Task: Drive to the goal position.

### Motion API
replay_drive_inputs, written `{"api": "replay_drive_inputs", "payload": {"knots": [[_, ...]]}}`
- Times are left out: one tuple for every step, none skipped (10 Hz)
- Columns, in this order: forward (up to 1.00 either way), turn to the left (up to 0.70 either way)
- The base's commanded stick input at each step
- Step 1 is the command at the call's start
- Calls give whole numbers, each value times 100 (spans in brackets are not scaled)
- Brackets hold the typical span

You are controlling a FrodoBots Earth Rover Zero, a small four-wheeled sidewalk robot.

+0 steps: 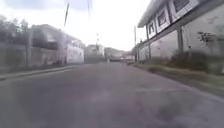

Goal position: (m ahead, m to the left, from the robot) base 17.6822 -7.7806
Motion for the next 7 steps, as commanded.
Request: {"api": "replay_drive_inputs", "payload": {"knots": [[100, 0], [100, 0], [100, 0], [100, 0], [100, 0], [100, 0], [100, 0]]}}
